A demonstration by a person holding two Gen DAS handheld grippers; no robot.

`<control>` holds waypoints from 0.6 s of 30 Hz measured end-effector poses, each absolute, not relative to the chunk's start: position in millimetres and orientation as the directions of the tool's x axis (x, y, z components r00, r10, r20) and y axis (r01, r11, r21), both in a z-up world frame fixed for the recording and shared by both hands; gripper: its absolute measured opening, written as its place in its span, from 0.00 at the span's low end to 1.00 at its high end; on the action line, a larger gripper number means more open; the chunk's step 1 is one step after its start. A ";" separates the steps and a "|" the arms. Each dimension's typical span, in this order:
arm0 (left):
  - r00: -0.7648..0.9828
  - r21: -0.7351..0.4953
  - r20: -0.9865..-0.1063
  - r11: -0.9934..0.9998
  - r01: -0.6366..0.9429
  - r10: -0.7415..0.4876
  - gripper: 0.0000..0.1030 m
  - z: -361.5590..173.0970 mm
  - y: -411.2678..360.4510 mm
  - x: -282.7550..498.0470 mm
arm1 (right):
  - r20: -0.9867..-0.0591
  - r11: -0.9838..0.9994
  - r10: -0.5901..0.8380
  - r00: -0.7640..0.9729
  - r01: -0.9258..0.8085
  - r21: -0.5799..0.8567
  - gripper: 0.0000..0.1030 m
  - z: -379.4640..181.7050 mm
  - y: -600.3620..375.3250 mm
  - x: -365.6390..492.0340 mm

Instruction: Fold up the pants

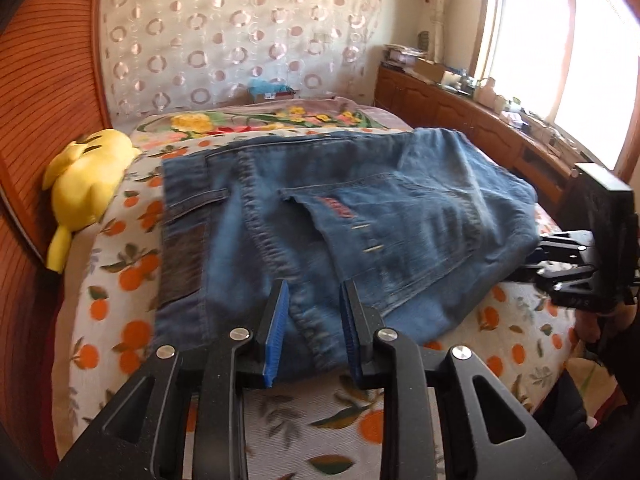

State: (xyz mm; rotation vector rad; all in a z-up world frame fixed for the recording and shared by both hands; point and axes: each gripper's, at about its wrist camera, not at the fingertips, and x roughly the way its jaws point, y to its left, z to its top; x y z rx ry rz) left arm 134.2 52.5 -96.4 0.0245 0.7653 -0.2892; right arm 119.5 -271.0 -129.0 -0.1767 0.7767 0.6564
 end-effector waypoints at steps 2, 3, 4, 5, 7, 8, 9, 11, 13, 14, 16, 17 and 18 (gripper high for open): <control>0.688 -0.073 -0.688 0.966 0.247 -0.228 0.31 -97.9 55.9 137.0 | -0.682 0.778 0.511 0.523 -0.618 0.109 0.06 -125.5 -271.7 115.8; 0.688 -0.073 -0.689 0.967 0.244 -0.226 0.31 -99.0 57.2 139.1 | -0.672 0.773 0.527 0.520 -0.623 0.124 0.06 -123.0 -274.5 112.3; 0.689 -0.070 -0.690 0.968 0.241 -0.222 0.32 -99.9 57.5 141.2 | -0.665 0.767 0.540 0.516 -0.627 0.135 0.05 -119.0 -279.4 109.2; 0.690 -0.061 -0.692 0.969 0.238 -0.213 0.32 -101.3 58.3 142.3 | -0.659 0.764 0.549 0.515 -0.629 0.144 0.05 -115.6 -281.7 106.0; 0.689 -0.035 -0.699 0.972 0.234 -0.192 0.35 -105.0 57.6 144.2 | -0.650 0.758 0.567 0.506 -0.630 0.170 0.05 -110.7 -288.5 100.2; 0.687 -0.034 -0.702 0.972 0.233 -0.189 0.36 -106.4 58.9 145.5 | -0.651 0.756 0.572 0.499 -0.630 0.181 0.05 -109.1 -290.9 97.0; 0.682 -0.036 -0.706 0.972 0.232 -0.189 0.37 -108.5 59.2 147.2 | -0.650 0.754 0.573 0.499 -0.632 0.179 0.05 -108.5 -293.2 93.8; 0.678 -0.036 -0.710 0.972 0.233 -0.189 0.39 -112.2 60.9 149.9 | -0.653 0.749 0.564 0.505 -0.645 0.149 0.04 -110.0 -293.6 84.3; 0.676 -0.045 -0.711 0.972 0.232 -0.194 0.41 -114.1 64.8 152.5 | -0.668 0.750 0.560 0.491 -0.643 0.156 0.04 -117.2 -294.7 83.5; 0.674 -0.049 -0.712 0.972 0.232 -0.197 0.41 -114.3 67.5 152.4 | -0.677 0.752 0.554 0.485 -0.640 0.158 0.04 -122.7 -295.7 83.4; 0.676 -0.044 -0.711 0.972 0.230 -0.193 0.42 -113.6 69.7 153.0 | -0.690 0.762 0.539 0.482 -0.628 0.157 0.05 -127.9 -297.4 83.0; 0.681 -0.041 -0.707 0.972 0.231 -0.192 0.42 -112.3 71.0 152.6 | -0.691 0.762 0.545 0.475 -0.624 0.172 0.05 -127.3 -300.0 83.7; 0.681 -0.045 -0.706 0.971 0.233 -0.196 0.42 -111.5 71.7 151.9 | -0.687 0.762 0.550 0.474 -0.622 0.181 0.05 -125.2 -301.9 83.7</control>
